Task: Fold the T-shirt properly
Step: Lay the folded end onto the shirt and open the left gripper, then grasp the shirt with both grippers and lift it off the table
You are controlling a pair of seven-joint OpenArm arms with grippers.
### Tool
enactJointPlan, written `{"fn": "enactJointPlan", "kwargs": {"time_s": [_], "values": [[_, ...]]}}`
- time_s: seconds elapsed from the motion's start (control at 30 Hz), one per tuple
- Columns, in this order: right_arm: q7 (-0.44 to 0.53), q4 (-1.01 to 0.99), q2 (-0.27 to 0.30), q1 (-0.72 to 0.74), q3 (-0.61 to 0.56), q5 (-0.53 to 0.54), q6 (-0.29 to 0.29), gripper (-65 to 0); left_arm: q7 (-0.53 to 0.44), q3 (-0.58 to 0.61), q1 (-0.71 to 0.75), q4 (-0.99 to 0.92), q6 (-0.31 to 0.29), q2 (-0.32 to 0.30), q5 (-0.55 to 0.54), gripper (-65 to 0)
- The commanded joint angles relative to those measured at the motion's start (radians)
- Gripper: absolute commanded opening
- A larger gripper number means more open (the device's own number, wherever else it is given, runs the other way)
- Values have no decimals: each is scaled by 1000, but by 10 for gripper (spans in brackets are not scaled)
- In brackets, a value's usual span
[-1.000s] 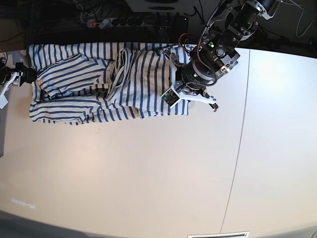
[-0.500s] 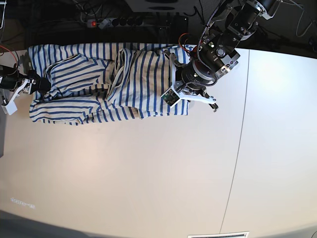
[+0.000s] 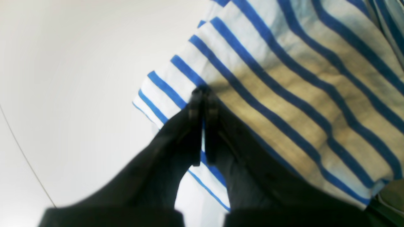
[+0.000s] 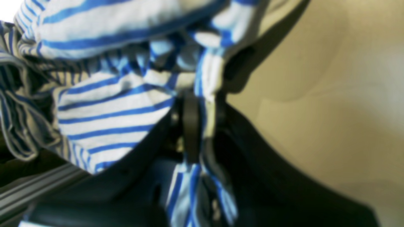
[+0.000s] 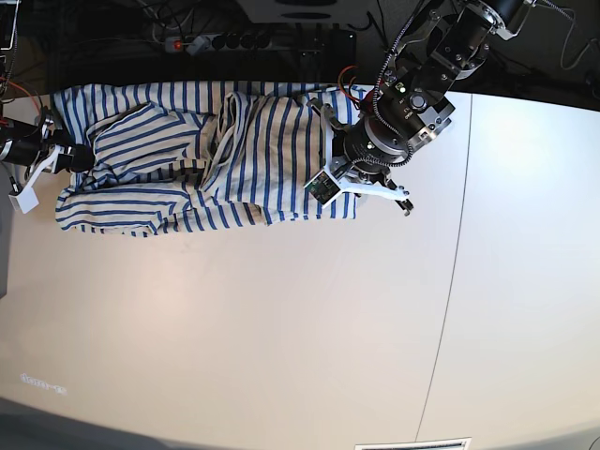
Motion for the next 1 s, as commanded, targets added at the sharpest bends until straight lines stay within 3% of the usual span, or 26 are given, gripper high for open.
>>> {"fn": "enactJointPlan", "kwargs": {"time_s": [0.0,0.13,0.4,0.67,0.83,0.97], "values": [[5,-3,8,-3,-7,-134,61,-650,-27,-2,-14,25,-18,1,1,-635],[133,0,9,-3,-6,-287,60,-650,-28,-2,-41,26,-18,1,-20,-635],[172,-3,10,29,34,-349,53,-650,-29,-7,-80,28,-18,1,-41,-635],[200,-3,29,34,64,-315,53,-650,-12,-105,-78,59,-19,0,-85,-635],[195,11,27,33,64,-272,53,-650,-10,-221,-7,58,-101,-15,-202,-635],[195,60,22,34,64,-266,53,-650,-14,-278,74,29,-158,-19,-216,-635]]}}
